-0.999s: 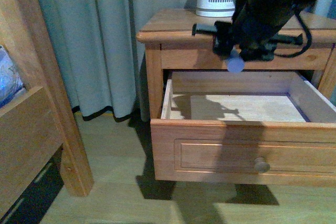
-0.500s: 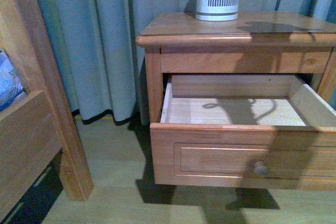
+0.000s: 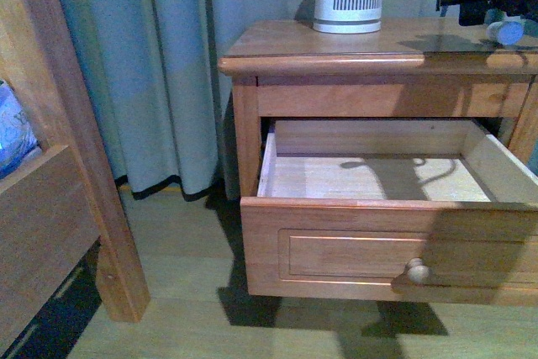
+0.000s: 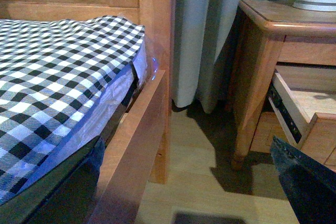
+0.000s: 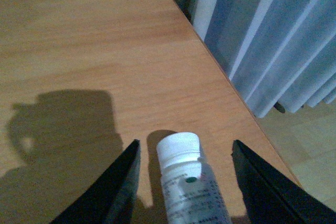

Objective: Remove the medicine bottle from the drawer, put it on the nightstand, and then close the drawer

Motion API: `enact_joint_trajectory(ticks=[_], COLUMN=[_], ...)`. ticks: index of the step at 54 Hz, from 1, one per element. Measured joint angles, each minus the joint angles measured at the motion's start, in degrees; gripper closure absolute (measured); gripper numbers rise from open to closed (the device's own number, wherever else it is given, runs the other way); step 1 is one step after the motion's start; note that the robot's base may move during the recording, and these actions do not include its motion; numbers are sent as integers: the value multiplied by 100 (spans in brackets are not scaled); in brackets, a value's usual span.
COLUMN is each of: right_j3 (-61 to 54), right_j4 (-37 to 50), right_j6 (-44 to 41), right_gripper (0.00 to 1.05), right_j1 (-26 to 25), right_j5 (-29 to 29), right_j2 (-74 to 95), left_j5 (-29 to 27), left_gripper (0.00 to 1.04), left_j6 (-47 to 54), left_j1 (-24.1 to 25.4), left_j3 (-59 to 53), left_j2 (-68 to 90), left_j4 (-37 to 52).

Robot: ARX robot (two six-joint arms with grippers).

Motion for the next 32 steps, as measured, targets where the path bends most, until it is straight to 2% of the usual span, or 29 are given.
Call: enact_joint_trajectory(ticks=[12, 24, 32], right_j3=[-562, -2524, -5163], right_j4=[627, 1263, 1895], right_j6=[7, -63, 286], right_gripper=[6, 7, 7], right_j1=[50, 55, -7], right_j5=[-221, -208, -680], right_j2=[-485, -2452, -4577], left_j5=[2, 2, 2], left_gripper=[7, 7, 7], left_j6=[0, 0, 0], left_j1=[0, 0, 0], left_j3=[0, 0, 0], left_j2=[0, 0, 0], left_j4=[0, 0, 0])
